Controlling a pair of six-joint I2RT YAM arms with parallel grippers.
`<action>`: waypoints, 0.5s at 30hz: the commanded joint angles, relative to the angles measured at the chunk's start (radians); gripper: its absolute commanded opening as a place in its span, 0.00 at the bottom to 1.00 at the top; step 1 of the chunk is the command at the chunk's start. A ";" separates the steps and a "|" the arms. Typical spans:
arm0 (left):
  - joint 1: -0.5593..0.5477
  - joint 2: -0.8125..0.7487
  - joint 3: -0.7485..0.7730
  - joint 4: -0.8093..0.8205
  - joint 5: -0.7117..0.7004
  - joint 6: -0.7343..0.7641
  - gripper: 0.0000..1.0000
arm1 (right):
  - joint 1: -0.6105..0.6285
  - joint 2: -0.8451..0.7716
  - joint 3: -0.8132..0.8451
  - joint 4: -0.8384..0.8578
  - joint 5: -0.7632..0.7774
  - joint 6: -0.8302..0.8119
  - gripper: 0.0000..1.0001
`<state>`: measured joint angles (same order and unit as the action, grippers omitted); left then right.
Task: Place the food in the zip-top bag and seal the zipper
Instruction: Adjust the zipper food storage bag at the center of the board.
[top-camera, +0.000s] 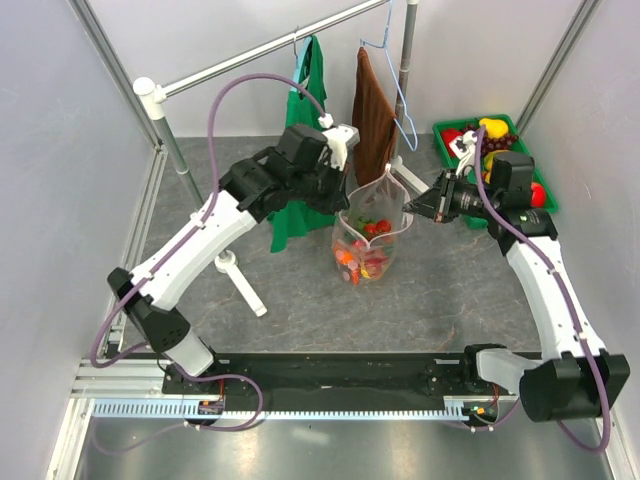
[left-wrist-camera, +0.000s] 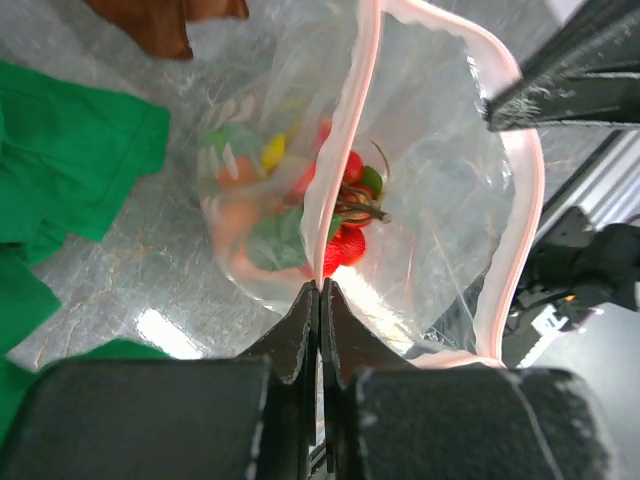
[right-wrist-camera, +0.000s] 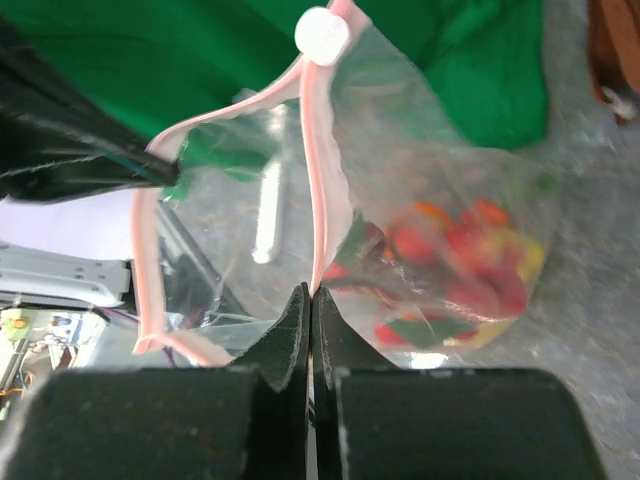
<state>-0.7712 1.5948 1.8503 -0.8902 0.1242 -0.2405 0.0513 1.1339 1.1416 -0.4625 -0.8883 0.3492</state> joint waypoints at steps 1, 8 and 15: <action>-0.005 0.068 0.035 -0.009 -0.077 0.023 0.02 | 0.001 0.038 0.016 -0.050 0.072 -0.108 0.00; -0.004 0.073 0.069 0.013 -0.089 -0.004 0.02 | 0.001 0.058 0.092 -0.059 0.028 -0.127 0.00; -0.005 -0.105 -0.040 -0.009 -0.014 0.067 0.02 | 0.045 -0.011 0.081 -0.062 -0.141 -0.128 0.00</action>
<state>-0.7780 1.6428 1.8450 -0.8909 0.0654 -0.2348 0.0586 1.1797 1.1873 -0.5404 -0.8955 0.2382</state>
